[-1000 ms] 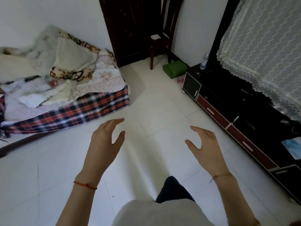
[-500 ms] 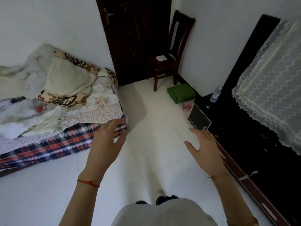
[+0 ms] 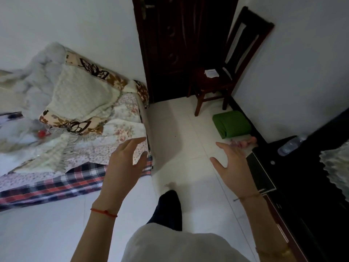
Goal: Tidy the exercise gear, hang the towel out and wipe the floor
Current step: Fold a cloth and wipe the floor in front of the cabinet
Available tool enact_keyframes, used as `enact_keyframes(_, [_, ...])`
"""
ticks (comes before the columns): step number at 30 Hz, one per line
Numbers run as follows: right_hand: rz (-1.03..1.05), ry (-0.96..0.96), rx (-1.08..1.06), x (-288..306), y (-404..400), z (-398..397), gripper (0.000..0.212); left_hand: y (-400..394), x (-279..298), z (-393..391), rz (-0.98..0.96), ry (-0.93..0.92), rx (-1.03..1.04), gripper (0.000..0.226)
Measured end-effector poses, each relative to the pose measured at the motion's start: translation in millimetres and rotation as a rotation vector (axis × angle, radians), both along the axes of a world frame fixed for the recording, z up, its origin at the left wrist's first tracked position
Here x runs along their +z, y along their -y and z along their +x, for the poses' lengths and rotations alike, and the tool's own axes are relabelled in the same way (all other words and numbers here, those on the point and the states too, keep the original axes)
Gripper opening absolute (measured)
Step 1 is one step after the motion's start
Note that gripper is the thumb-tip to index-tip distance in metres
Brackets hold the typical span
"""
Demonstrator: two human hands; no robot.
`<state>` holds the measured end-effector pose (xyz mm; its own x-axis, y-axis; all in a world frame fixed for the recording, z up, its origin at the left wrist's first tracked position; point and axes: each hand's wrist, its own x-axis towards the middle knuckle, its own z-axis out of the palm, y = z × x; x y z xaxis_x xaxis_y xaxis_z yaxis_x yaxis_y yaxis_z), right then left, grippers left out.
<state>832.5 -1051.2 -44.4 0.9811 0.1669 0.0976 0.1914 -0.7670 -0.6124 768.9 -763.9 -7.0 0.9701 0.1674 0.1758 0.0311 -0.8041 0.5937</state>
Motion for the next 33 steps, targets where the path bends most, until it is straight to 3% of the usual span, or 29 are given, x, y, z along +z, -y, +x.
enact_keyframes(14, [0.027,-0.014,-0.099,3.7,-67.2,314.7,0.049,-85.7,10.4,350.5,0.094,-0.031,-0.102,0.038])
enact_keyframes(33, [-0.024,-0.032,-0.267,0.7,-22.0,703.5,0.047,-35.8,13.4,784.8,0.009,0.031,-0.271,0.037])
